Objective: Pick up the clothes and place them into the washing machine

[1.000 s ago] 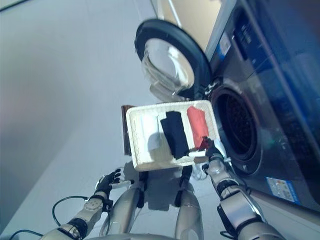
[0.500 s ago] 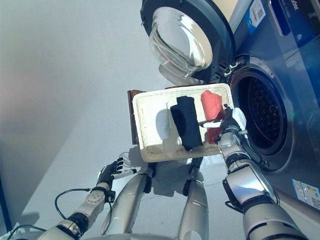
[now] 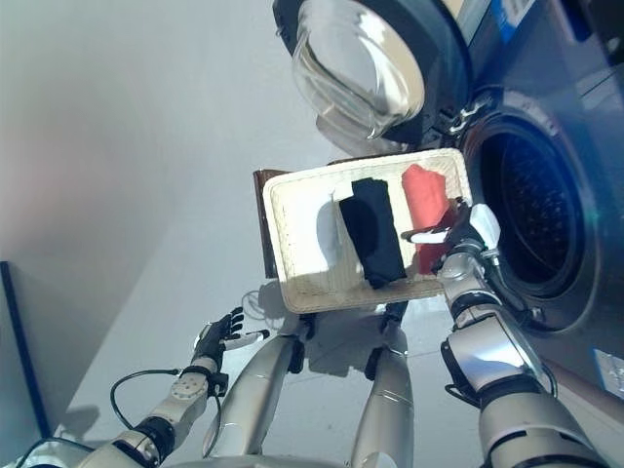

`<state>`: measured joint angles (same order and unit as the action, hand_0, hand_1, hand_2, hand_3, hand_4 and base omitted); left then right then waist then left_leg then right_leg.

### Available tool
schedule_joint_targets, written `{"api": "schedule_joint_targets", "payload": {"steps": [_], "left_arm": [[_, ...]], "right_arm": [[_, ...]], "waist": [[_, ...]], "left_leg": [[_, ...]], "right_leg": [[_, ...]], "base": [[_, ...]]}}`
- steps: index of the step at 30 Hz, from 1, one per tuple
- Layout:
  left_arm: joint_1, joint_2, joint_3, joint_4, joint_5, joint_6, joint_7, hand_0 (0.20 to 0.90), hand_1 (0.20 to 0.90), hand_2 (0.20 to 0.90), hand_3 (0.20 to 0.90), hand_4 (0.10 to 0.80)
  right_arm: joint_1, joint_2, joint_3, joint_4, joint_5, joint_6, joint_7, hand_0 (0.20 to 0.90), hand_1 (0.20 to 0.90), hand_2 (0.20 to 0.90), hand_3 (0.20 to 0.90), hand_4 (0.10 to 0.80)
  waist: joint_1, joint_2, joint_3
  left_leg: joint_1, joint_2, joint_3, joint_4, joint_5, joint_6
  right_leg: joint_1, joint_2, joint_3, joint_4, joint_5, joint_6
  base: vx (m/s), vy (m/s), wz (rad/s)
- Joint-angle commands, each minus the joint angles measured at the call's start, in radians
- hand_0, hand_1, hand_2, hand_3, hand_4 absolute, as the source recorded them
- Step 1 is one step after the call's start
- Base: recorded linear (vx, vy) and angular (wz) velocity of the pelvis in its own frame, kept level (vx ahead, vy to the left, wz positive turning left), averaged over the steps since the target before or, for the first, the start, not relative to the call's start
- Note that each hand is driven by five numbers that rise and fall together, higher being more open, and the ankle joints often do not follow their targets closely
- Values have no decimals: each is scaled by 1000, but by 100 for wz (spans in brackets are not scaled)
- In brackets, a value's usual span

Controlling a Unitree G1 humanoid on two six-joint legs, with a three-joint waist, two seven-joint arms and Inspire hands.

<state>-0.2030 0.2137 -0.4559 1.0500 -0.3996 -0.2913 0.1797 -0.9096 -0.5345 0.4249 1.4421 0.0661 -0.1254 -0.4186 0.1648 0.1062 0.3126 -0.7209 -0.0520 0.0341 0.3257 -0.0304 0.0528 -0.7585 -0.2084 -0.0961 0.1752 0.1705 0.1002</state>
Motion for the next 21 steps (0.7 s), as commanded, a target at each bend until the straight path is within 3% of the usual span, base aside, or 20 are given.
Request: {"api": "schedule_joint_targets", "payload": {"steps": [1, 21], "left_arm": [[29, 33, -12, -54, -19, -45, 39, 900, 900, 900, 900, 800], [6, 54, -31, -172, -74, -77, 70, 900, 900, 900, 900, 800]], "right_arm": [[-112, -97, 55, 4, 5, -16, -73, 900, 900, 900, 900, 800], [-205, -95, 169, 8, -74, 6, -107, 900, 900, 900, 900, 800]], "waist": [[17, 28, 10], [32, 61, 57]], "left_leg": [[-46, -17, -95, 9, -32, -65], [-256, -22, -100, 81, -25, -83]], "right_leg": [[46, 39, -16, 134, -187, -21], [-151, 8, -26, 231, -207, -30]], "base": [[96, -19, -1], [1, 3, 9]]}}
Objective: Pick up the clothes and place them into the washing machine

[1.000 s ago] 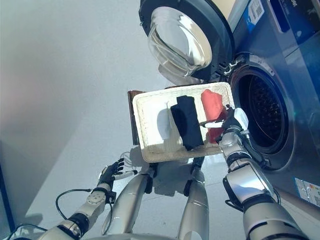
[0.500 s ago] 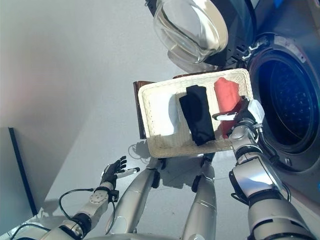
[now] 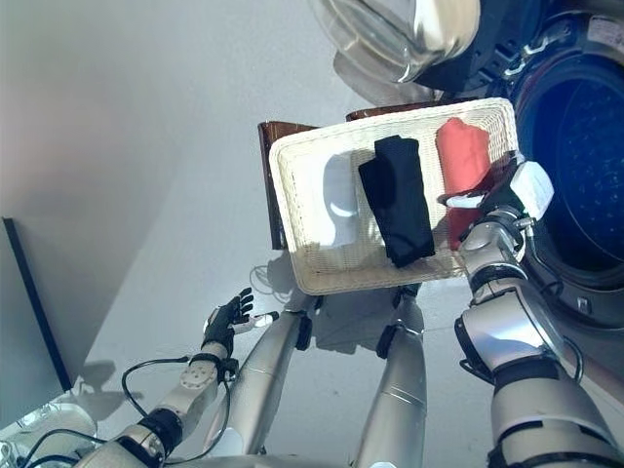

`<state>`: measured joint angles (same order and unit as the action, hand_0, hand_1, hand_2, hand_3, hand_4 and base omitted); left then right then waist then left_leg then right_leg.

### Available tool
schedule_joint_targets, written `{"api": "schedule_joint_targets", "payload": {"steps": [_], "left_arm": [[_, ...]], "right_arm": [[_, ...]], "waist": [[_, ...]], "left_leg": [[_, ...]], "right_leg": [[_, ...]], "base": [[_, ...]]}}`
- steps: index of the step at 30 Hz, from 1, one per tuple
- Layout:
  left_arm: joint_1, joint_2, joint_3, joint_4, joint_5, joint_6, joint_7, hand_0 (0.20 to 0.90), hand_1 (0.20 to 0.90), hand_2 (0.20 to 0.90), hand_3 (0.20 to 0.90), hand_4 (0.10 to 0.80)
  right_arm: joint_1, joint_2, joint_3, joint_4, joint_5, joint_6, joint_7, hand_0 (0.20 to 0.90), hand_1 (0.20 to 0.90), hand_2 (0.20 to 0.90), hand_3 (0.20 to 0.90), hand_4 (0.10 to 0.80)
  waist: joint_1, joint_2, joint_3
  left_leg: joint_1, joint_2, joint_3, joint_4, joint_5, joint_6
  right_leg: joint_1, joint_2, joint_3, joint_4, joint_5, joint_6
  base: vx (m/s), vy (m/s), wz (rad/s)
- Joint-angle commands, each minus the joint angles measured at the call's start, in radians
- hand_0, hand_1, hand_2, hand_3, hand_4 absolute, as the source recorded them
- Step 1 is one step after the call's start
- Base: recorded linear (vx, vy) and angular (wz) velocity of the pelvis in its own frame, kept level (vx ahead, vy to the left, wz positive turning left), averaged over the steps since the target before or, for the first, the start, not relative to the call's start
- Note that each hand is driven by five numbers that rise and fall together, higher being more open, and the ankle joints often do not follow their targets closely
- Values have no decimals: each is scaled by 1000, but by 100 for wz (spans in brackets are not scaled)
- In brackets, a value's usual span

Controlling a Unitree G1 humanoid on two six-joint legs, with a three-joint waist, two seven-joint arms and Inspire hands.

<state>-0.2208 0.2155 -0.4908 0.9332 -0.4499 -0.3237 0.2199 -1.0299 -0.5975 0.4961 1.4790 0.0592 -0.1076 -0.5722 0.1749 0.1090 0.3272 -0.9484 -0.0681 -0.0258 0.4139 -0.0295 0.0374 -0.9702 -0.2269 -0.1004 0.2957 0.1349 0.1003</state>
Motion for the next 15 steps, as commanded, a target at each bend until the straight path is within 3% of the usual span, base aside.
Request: {"api": "schedule_joint_targets", "payload": {"steps": [1, 10, 13, 15], "left_arm": [[21, 52, 3, -55, -24, -45, 35, 900, 900, 900, 900, 800], [6, 53, -18, -77, -20, -48, 53, 900, 900, 900, 900, 800], [0, 53, -25, -88, -23, -49, 56, 900, 900, 900, 900, 800], [2, 53, -30, -98, -25, -50, 54, 900, 900, 900, 900, 800]], "right_arm": [[-90, -26, 113, -18, -93, -1, 47, 900, 900, 900, 900, 800], [-131, 4, 138, 21, -153, 32, 37, 900, 900, 900, 900, 800], [-145, -9, 135, 24, -154, 35, 37, 593, 593, 593, 593, 580], [-147, -12, 138, 25, -160, 37, 35, 535, 535, 535, 535, 539]], "waist": [[26, 61, 44], [41, 80, 55], [45, 89, 61], [47, 92, 63]], "left_leg": [[-33, -6, -40, -12, -24, -69], [-76, -9, -42, -13, -9, -78], [-91, -10, -38, -15, -5, -80], [-96, -9, -37, -18, -3, -81]], "right_leg": [[52, 25, -24, 113, -171, -30], [14, 14, -31, 122, -167, -28], [-1, 9, -32, 123, -165, -26], [-9, 7, -32, 123, -165, -25]], "base": [[-19, -8, 4], [-13, 5, 7], [-24, 12, 9], [-8, 4, 9]]}}
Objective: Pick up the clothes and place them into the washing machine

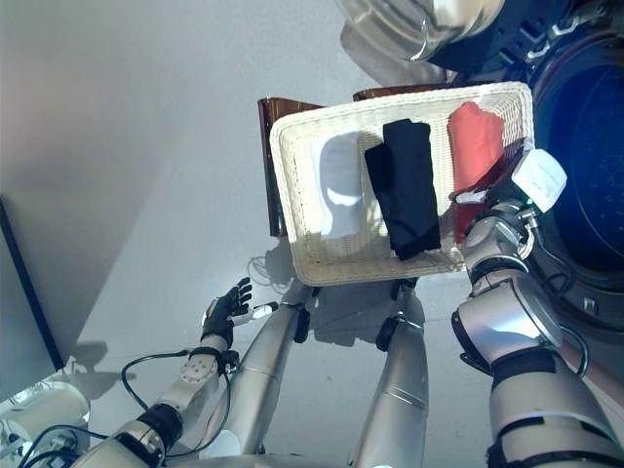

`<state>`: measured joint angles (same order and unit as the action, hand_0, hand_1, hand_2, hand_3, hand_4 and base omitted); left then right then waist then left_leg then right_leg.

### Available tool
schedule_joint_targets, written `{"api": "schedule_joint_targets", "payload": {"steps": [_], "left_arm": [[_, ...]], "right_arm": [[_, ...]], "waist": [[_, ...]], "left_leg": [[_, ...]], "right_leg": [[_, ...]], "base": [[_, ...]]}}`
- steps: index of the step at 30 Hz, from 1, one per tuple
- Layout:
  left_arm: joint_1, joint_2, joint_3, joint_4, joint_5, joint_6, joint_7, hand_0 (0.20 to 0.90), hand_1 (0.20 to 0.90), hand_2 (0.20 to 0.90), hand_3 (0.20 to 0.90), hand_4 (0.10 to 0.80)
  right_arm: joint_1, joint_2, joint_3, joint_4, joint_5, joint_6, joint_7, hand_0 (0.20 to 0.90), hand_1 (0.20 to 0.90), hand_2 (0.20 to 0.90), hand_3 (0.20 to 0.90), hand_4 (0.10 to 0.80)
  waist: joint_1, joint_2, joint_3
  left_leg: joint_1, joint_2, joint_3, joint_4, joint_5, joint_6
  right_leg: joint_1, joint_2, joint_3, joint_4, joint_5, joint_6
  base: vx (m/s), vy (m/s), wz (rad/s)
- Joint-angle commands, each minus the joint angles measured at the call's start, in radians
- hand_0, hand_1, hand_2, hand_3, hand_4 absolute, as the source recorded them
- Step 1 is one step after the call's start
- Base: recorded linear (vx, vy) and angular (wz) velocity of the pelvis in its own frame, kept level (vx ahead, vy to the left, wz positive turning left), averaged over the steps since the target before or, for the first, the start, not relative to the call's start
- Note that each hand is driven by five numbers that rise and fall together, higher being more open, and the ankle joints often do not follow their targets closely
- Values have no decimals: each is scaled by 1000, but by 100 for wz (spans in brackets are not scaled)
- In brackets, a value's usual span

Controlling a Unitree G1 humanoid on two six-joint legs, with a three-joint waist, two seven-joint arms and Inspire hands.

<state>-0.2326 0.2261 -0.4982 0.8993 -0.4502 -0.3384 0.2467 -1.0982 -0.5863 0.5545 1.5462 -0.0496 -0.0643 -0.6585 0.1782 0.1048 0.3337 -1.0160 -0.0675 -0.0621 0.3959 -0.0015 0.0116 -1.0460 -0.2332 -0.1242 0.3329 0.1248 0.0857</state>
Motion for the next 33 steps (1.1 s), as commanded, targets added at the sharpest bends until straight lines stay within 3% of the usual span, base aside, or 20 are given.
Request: {"api": "schedule_joint_targets", "payload": {"steps": [1, 5, 6, 7, 22, 23, 24, 25, 26, 33], "left_arm": [[16, 43, -26, -67, -25, -36, 27, 900, 900, 900, 900, 800], [21, 42, -37, -69, -21, -35, 27, 900, 900, 900, 900, 800], [20, 41, -39, -66, -20, -34, 27, 900, 900, 900, 900, 800], [20, 40, -41, -67, -20, -34, 27, 900, 900, 900, 900, 800], [21, 31, -55, -58, 2, -36, 25, 900, 900, 900, 900, 800], [21, 31, -56, -57, 3, -36, 25, 900, 900, 900, 900, 800], [23, 30, -57, -54, 5, -36, 26, 900, 900, 900, 900, 800], [24, 30, -58, -50, 8, -33, 27, 900, 900, 900, 900, 800], [25, 30, -56, -52, 9, -33, 26, 900, 900, 900, 900, 800], [48, 27, -41, -18, 23, -26, 22, 900, 900, 900, 900, 800]], "right_arm": [[-78, -25, 77, -45, -51, -8, 121, 535, 535, 535, 535, 539], [-52, -19, 71, -45, -60, -6, 123, 507, 507, 507, 507, 520], [-48, -18, 69, -44, -62, -6, 125, 318, 318, 318, 318, 384], [-45, -16, 67, -44, -63, -6, 123, 200, 200, 200, 200, 300], [13, 8, 29, -55, -69, -8, 123, 200, 200, 200, 200, 300], [15, 9, 26, -55, -66, -8, 122, 277, 277, 277, 277, 355], [20, 11, 23, -55, -65, -8, 122, 436, 436, 436, 436, 469], [27, 14, 19, -56, -62, -8, 122, 499, 499, 499, 499, 514], [32, 14, 13, -57, -57, -9, 120, 900, 900, 900, 900, 800], [96, 25, -40, -71, -11, -14, 122, 900, 900, 900, 900, 800]], "waist": [[45, 98, 58], [47, 106, 57], [47, 108, 55], [48, 110, 54], [48, 117, 40], [48, 117, 37], [48, 116, 35], [47, 115, 33], [46, 114, 29], [40, 97, -3]], "left_leg": [[-30, -9, 0, 0, -29, -55], [-35, -10, 0, -6, -24, -56], [-35, -10, 0, -9, -23, -56], [-35, -9, -1, -12, -21, -56], [18, -7, 1, -66, -2, -62], [24, -8, 1, -72, -1, -62], [29, -7, 1, -76, 0, -62], [38, -6, 1, -82, 3, -64], [48, -5, 0, -91, 5, -65], [146, -1, 8, -156, 23, -70]], "right_leg": [[63, 13, -9, 89, -154, -11], [59, 6, -12, 85, -150, -9], [59, 5, -13, 84, -150, -8], [59, 3, -14, 82, -150, -7], [114, 3, -24, 26, -126, 0], [120, 3, -25, 20, -124, 1], [125, 2, -26, 15, -122, 1], [131, 2, -26, 10, -120, 2], [139, 4, -25, 4, -119, 2], [243, 6, -42, -62, -92, 12]], "base": [[3, 10, 7], [2, 3, 1], [23, 2, 6], [23, 6, 15], [23, -2, 0], [22, -3, 4], [24, -6, 4], [26, -5, 3], [0, 0, 0], [4, -2, -1]]}}
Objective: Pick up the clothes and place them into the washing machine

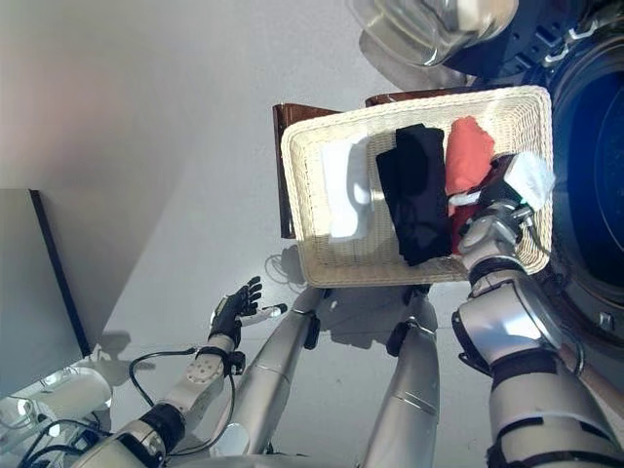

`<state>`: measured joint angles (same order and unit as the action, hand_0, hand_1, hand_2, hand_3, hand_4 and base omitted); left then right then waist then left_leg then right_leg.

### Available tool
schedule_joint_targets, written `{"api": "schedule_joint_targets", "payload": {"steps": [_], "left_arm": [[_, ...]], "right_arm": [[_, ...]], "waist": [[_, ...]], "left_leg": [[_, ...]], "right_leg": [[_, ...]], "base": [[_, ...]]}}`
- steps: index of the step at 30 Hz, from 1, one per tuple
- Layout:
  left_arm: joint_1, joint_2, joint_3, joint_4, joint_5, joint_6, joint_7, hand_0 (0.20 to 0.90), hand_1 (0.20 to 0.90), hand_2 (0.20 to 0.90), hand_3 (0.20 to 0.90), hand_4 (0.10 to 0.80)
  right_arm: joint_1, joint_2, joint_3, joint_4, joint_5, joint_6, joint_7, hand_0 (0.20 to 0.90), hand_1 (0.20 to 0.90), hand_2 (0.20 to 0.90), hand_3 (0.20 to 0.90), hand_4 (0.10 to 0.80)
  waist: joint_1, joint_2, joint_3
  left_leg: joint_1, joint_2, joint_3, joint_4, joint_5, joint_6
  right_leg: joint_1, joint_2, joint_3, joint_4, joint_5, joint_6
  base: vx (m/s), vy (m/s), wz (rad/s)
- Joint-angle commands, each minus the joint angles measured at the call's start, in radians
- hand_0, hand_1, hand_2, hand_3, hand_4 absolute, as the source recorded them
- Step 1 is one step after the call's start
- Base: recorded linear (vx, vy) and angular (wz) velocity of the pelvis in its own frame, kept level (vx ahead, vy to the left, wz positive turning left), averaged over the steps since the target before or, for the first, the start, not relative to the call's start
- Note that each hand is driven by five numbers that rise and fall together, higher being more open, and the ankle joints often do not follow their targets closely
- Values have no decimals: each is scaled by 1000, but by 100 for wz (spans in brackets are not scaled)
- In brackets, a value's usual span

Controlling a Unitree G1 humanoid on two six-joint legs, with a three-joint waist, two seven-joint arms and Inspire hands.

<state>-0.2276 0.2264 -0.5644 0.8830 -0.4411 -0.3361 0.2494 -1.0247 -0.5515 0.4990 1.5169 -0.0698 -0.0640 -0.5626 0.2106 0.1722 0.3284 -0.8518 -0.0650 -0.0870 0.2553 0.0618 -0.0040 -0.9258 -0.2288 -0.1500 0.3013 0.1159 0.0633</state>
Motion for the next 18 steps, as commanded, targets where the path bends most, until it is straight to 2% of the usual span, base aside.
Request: {"api": "schedule_joint_targets", "payload": {"steps": [1, 10, 18], "left_arm": [[43, 26, 28, 6, 13, -28, 20, 900, 900, 900, 900, 800], [79, 25, 54, 16, 22, -14, -1, 900, 900, 900, 900, 800], [71, 21, 66, 51, 15, -5, -7, 900, 900, 900, 900, 800]], "right_arm": [[28, -10, 7, -41, 20, -16, 26, 900, 900, 900, 900, 800], [104, -8, -45, -38, 64, -17, 49, 900, 900, 900, 900, 800], [110, 1, -44, -45, 75, -23, 48, 900, 900, 900, 900, 800]], "waist": [[8, 27, -2], [9, 15, -33], [5, 23, -29]], "left_leg": [[3, -3, 32, -34, -35, -56], [122, 2, 21, -107, -8, -55], [86, 5, 22, -81, -13, -53]], "right_leg": [[144, 1, -20, -49, -78, 37], [273, 2, -40, -129, -62, 46], [226, 9, -29, -93, -79, 36]], "base": [[40, -27, -4], [31, -34, 0], [-2, -9, 1]]}}
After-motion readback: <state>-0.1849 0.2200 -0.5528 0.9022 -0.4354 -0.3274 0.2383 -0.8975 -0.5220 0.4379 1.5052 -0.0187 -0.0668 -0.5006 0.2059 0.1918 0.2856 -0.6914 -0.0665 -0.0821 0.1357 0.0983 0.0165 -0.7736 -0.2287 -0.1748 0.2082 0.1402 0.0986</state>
